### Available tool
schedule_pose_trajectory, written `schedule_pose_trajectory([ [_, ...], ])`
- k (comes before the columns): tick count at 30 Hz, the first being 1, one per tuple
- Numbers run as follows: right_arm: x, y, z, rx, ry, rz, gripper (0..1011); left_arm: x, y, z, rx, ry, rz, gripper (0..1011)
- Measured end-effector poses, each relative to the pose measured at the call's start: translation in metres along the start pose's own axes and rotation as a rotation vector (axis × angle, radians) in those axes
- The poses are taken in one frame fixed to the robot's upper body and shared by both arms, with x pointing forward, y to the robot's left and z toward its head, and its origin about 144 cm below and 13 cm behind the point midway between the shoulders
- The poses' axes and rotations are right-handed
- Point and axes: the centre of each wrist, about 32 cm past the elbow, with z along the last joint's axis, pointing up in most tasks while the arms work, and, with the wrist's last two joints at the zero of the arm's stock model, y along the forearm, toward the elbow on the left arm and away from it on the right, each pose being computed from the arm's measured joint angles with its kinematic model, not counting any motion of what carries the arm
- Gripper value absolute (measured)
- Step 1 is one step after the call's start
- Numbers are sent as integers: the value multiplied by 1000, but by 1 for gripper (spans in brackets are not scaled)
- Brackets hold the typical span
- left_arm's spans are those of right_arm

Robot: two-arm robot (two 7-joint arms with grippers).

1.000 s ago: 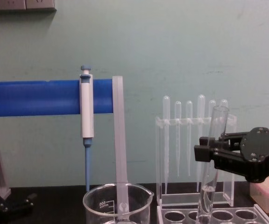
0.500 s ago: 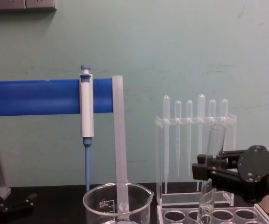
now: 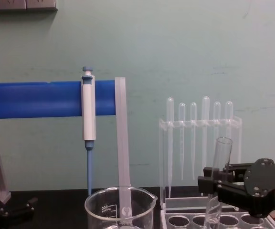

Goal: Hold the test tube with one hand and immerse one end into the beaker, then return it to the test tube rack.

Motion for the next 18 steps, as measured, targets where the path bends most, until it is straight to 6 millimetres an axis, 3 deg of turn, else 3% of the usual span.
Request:
schedule_pose_trajectory([
  [18,-2,2,-10,-14,15,-8,225,0,0,0,0,0,0,1000],
])
